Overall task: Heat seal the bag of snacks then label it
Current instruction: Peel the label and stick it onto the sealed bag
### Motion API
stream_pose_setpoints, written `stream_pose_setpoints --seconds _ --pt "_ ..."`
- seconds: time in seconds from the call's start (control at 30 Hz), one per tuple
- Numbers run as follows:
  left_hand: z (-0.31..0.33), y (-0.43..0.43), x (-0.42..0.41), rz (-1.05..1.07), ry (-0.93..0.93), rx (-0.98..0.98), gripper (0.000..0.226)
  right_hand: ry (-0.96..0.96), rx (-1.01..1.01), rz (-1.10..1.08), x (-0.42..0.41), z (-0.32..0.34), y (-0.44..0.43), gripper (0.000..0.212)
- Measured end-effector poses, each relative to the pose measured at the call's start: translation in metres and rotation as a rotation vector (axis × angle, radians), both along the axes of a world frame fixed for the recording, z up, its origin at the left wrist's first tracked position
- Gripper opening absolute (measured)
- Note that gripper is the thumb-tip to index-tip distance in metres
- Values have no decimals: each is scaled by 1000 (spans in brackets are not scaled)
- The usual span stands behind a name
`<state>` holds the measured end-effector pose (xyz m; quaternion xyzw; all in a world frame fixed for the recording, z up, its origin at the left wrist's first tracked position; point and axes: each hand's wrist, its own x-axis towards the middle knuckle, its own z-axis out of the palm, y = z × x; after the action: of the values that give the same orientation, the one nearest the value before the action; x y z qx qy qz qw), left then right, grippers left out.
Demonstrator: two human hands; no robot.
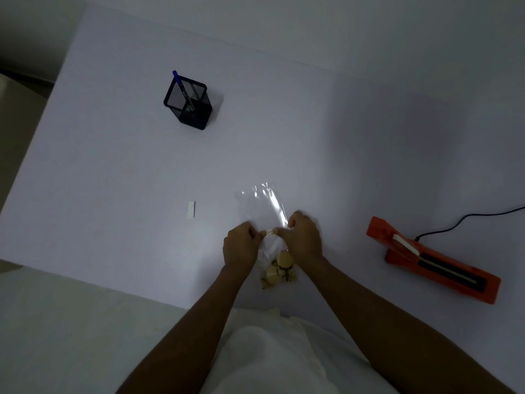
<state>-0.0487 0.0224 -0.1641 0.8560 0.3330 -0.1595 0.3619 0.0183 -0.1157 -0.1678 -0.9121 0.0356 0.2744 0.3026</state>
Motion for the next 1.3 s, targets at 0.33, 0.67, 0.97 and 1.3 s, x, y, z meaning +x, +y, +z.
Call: stream_pose_setpoints --seconds 0.33,0.67,0.97,1.3 --pt "-1 1 1 -18 19 9 29 10 32 -27 -3 5 -2 44" --pt "-5 1 1 -8 37 5 25 41 28 -23 -1 1 7 38" --pt "-5 0 0 -37 34 33 39 -18 29 2 -8 2 2 33" --pt "-4 0 8 49 122 -24 23 1 68 -2 -7 -1 2 25"
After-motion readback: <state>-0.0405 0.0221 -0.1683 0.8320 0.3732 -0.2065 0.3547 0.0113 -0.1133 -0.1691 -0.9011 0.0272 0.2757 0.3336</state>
